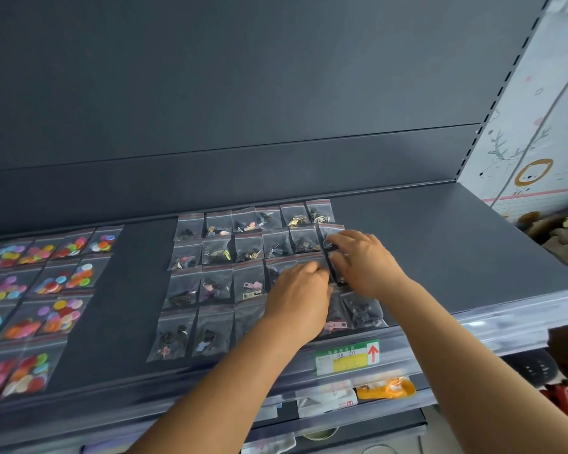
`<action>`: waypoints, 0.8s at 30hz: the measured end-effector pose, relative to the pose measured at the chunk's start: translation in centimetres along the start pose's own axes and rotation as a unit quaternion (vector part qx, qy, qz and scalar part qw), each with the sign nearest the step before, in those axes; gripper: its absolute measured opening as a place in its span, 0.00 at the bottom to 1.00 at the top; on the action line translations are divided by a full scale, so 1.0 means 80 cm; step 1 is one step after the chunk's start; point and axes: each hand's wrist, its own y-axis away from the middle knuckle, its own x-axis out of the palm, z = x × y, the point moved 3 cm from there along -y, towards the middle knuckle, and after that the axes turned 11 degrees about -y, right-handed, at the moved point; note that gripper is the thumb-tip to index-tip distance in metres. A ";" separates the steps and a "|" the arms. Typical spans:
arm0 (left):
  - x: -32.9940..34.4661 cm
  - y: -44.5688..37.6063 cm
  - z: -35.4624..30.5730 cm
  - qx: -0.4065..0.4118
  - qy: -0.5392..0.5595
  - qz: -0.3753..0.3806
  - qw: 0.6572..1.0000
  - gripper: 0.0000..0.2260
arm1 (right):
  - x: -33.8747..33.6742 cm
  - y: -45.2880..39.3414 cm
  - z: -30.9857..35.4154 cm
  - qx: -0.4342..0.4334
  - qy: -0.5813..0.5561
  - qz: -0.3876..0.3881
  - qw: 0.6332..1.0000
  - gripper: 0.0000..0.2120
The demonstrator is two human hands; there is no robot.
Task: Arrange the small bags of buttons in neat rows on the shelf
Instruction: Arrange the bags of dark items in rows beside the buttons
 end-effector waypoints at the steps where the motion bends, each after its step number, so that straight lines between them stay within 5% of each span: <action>1: -0.001 0.000 0.000 0.000 -0.001 0.001 1.000 0.13 | 0.001 -0.004 0.000 -0.003 0.011 0.015 1.000 0.19; 16: 0.000 -0.001 0.003 0.000 0.003 0.006 1.000 0.13 | -0.006 -0.023 0.001 -0.049 0.079 0.044 0.995 0.14; 24: -0.010 0.003 0.013 -0.015 -0.014 -0.004 1.000 0.17 | 0.001 -0.003 0.012 -0.050 0.067 0.010 0.996 0.21</action>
